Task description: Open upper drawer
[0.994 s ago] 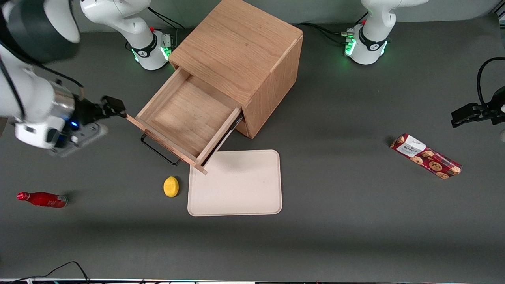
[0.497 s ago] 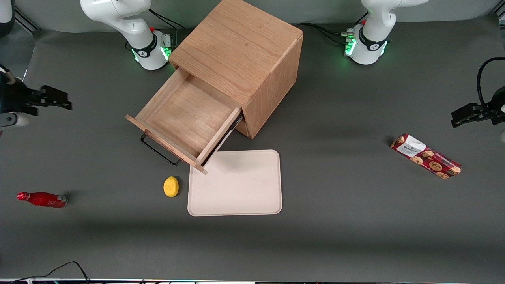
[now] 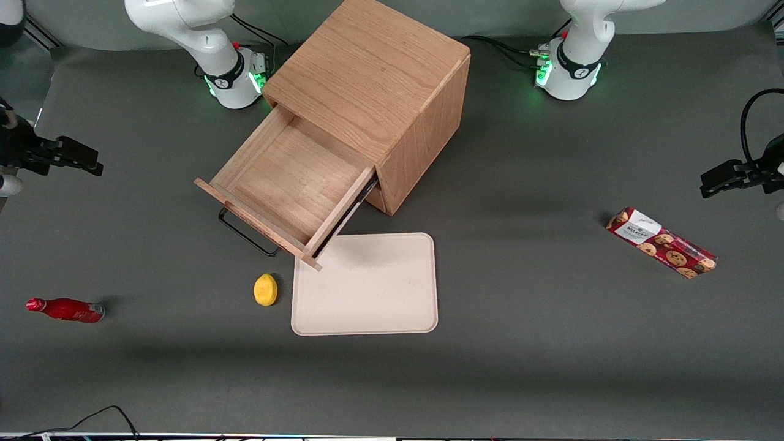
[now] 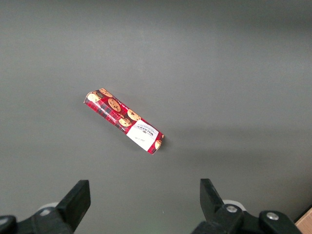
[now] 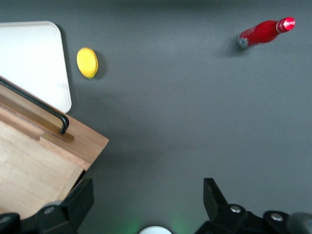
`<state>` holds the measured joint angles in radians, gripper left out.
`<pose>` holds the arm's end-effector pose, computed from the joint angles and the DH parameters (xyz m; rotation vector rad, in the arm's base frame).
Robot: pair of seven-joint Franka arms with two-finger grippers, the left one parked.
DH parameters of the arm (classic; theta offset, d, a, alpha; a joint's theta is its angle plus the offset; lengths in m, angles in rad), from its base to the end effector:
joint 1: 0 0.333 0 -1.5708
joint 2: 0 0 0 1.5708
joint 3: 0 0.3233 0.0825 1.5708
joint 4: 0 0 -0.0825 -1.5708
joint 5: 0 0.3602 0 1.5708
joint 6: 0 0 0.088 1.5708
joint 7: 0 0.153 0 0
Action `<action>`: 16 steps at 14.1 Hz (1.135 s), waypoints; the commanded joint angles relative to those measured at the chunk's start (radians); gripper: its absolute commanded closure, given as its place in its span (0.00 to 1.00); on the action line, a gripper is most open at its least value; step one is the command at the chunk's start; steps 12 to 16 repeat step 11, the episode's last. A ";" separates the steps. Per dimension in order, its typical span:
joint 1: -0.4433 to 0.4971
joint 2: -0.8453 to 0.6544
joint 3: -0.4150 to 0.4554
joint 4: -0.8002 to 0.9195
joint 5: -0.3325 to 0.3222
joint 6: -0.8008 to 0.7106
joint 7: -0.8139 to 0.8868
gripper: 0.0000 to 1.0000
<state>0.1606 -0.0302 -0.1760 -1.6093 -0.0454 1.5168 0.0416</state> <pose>0.5118 -0.0163 0.5799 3.0979 -0.0895 -0.0965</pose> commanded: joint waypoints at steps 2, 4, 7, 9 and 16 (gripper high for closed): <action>-0.217 -0.050 0.182 -0.095 -0.022 0.098 0.023 0.00; -0.227 -0.001 0.181 -0.035 -0.024 0.100 0.023 0.00; -0.227 0.007 0.181 -0.023 -0.024 0.100 0.024 0.00; -0.227 0.018 0.181 0.000 -0.022 0.099 0.029 0.00; -0.225 0.027 0.181 0.011 -0.022 0.097 0.024 0.00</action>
